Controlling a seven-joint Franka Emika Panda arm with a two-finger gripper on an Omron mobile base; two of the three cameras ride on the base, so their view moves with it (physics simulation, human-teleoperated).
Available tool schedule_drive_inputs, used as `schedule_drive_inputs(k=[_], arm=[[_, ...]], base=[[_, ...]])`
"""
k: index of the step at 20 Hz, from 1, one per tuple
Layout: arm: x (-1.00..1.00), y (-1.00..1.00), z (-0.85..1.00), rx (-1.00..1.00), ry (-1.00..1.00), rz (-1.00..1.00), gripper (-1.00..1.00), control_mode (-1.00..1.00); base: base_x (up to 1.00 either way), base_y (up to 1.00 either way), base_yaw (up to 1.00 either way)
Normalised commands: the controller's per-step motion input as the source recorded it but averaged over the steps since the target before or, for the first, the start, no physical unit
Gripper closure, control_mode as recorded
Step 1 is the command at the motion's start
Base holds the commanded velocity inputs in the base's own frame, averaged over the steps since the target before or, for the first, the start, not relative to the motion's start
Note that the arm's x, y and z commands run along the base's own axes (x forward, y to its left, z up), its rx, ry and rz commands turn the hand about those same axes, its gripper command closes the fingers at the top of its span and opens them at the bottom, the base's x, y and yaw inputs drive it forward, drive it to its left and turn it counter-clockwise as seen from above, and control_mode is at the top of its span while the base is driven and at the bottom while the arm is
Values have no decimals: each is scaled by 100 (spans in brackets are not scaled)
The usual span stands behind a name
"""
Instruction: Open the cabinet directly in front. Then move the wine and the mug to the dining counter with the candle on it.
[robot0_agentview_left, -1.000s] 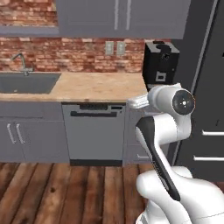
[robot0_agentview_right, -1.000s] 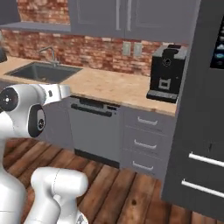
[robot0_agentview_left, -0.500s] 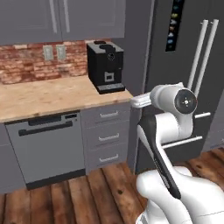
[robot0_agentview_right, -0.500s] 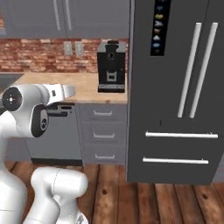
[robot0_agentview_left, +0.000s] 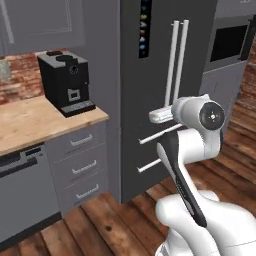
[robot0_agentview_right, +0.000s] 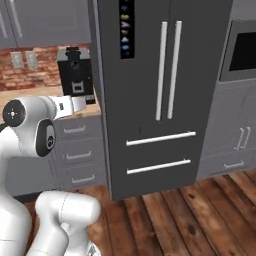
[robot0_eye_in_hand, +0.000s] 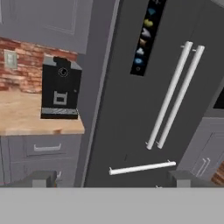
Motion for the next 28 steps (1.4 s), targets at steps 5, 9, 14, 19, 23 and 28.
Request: schedule_drive_inputs(k=[5, 9, 14, 19, 23, 28], arm=[[0, 0, 0, 0, 0, 0, -100, 100], [0, 0, 0, 0, 0, 0, -100, 100], [0, 0, 0, 0, 0, 0, -100, 100], [0, 0, 0, 0, 0, 0, -100, 100], [0, 0, 0, 0, 0, 0, -100, 100], [0, 0, 0, 0, 0, 0, -100, 100]], base=[[-11, 3, -28], [-17, 86, 6], [-22, 100, 18], [-19, 100, 18], [0, 100, 12], [0, 100, 10]])
